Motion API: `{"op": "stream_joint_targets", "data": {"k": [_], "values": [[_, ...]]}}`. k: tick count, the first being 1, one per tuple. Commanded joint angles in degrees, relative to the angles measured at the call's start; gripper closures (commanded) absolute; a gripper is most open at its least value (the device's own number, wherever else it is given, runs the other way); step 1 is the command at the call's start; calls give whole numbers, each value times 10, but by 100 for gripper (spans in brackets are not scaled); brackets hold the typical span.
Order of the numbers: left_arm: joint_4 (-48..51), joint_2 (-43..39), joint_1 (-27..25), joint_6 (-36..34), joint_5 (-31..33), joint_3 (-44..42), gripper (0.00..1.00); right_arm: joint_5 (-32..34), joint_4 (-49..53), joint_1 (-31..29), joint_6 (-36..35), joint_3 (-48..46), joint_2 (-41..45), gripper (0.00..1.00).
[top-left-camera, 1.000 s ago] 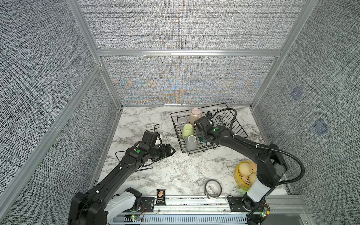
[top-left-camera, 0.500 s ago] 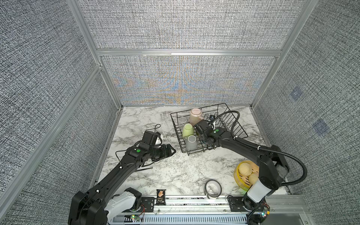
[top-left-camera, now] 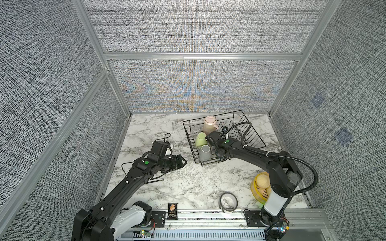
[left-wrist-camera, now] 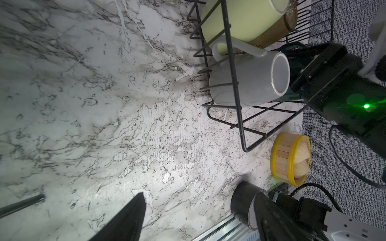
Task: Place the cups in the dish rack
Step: 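Lower the dark green mug upright into the rack with the right gripper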
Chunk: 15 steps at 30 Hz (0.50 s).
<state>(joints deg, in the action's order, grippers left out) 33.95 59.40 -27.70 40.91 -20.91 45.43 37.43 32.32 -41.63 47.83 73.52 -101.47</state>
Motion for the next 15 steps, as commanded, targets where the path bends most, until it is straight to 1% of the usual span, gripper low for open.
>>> {"op": "stream_joint_targets", "data": {"k": [1,4,8,15], "values": [[12,-14,0,-9,29,-1,18,16,-15,-2,16,3,1,52],[13,-27,1,-10,46,-7,17,14,-10,-4,19,3,2,40],[29,-36,1,-12,73,-2,18,12,-4,-3,16,6,9,31],[47,-58,1,-18,115,7,17,-1,-11,-4,-3,-8,52,23]]}}
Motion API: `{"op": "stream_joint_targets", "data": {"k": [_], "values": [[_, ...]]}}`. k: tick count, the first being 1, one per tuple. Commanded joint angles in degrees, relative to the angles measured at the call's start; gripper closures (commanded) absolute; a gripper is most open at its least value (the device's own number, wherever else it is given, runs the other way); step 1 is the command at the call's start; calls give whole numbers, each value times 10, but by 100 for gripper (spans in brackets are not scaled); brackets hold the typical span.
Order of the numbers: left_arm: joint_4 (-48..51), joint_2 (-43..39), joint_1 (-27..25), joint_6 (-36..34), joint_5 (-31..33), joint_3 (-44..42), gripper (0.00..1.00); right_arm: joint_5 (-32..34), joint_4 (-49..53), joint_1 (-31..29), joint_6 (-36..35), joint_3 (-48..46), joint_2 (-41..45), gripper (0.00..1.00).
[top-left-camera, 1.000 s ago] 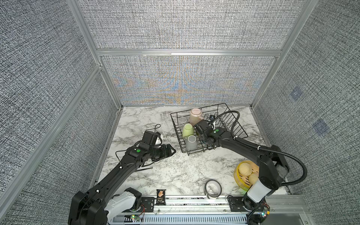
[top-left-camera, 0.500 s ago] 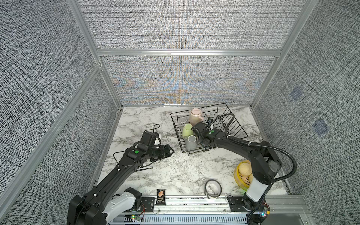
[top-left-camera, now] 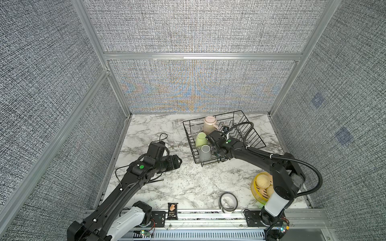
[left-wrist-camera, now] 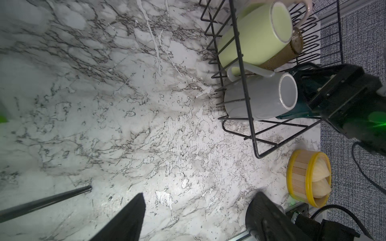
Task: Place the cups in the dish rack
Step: 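Lower the dark green mug upright into the rack with the right gripper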
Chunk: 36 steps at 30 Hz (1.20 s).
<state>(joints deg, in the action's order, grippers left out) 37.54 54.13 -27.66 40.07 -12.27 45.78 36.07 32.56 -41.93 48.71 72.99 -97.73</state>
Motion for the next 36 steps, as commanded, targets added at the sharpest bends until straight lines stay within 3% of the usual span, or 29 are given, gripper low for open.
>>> {"op": "stream_joint_targets", "data": {"k": [1,9,25,36], "values": [[9,-7,0,-9,30,2,17,12,-18,-1,-19,-7,21,23],[-17,3,0,-3,5,-15,17,37,-33,-2,-46,-26,6,27],[-12,5,0,-11,15,-12,17,5,-49,-1,-2,-23,-45,23],[-13,4,0,-12,19,-8,17,78,-116,-8,-62,-57,-12,24]]}}
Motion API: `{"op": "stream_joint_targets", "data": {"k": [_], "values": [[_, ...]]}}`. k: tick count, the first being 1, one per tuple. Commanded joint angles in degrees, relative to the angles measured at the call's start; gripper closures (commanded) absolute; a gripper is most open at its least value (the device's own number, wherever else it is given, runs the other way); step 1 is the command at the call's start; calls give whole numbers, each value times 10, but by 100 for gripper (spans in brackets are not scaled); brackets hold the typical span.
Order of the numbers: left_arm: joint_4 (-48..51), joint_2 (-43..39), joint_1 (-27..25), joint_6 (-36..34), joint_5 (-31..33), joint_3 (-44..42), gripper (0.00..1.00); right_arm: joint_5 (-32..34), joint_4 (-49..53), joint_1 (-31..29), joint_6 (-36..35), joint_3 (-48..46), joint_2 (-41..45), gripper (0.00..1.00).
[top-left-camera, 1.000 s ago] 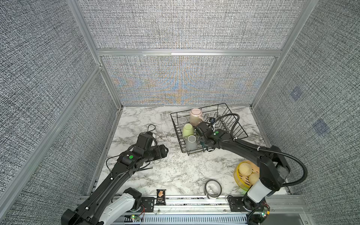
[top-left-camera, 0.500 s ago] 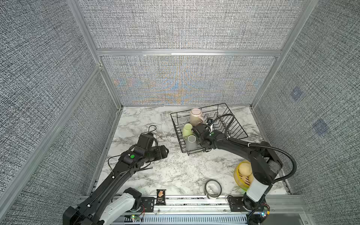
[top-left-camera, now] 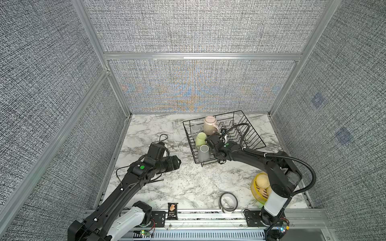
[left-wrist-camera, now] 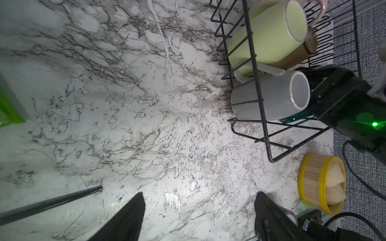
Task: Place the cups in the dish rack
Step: 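Lower the dark green mug upright into the rack with the right gripper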
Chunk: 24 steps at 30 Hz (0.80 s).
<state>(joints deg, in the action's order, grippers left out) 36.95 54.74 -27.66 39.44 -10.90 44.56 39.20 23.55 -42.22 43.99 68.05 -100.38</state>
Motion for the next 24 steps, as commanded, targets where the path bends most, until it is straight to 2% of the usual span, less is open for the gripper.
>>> {"op": "stream_joint_targets", "data": {"k": [1,4,8,17,23,24], "values": [[-8,-3,0,-6,7,3,17,56,-48,-7,-23,-16,23,24],[-10,-4,0,-5,8,3,17,83,-109,-9,-51,-43,50,26],[-13,-3,0,-4,7,1,17,87,-200,-9,-96,-78,58,29],[-13,-6,0,-3,6,-6,16,89,-212,-15,-81,-84,13,28],[-17,-7,0,-5,11,-9,16,86,-187,-23,-67,-76,10,18],[-20,-5,1,-4,10,-9,16,85,-174,-26,-64,-70,8,12]]}}
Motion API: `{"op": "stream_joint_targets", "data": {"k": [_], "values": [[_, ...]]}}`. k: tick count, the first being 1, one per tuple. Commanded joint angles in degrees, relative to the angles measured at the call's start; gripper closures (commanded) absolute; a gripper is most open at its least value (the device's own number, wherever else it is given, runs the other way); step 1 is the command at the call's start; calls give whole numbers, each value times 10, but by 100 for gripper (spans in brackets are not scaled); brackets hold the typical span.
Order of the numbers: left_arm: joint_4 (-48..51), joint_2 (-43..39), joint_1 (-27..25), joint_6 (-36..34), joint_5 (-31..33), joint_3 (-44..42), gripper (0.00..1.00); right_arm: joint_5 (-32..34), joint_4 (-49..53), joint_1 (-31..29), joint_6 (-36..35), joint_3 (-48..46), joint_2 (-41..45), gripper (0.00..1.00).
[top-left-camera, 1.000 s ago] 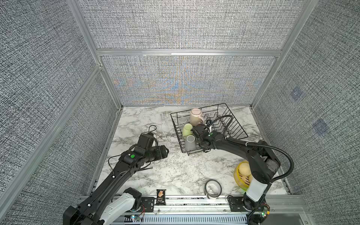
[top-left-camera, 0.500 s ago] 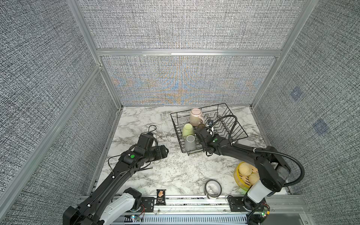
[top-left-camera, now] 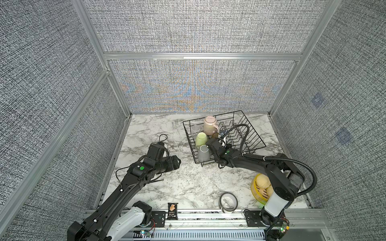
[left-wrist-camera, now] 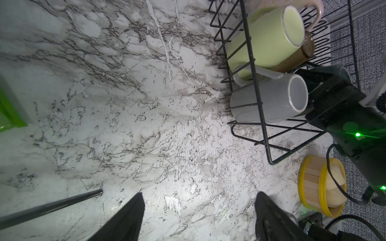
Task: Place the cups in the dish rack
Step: 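Lower the dark green mug upright into the rack with the right gripper, then open the right gripper and lift it away from the rack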
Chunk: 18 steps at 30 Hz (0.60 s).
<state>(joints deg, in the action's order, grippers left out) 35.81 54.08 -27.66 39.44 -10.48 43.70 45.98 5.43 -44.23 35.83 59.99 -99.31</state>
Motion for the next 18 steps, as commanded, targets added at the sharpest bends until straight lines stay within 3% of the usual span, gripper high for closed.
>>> {"op": "stream_joint_targets", "data": {"k": [1,3,12,18], "values": [[-11,4,1,-4,5,-1,16,18,24,-9,22,17,-5,8],[-14,7,1,-4,1,-2,16,23,43,-15,23,23,-5,1],[-14,7,0,-3,0,-4,16,15,84,-22,29,19,57,1],[-13,6,0,-6,7,-1,16,-4,117,-21,-12,18,140,1]]}}
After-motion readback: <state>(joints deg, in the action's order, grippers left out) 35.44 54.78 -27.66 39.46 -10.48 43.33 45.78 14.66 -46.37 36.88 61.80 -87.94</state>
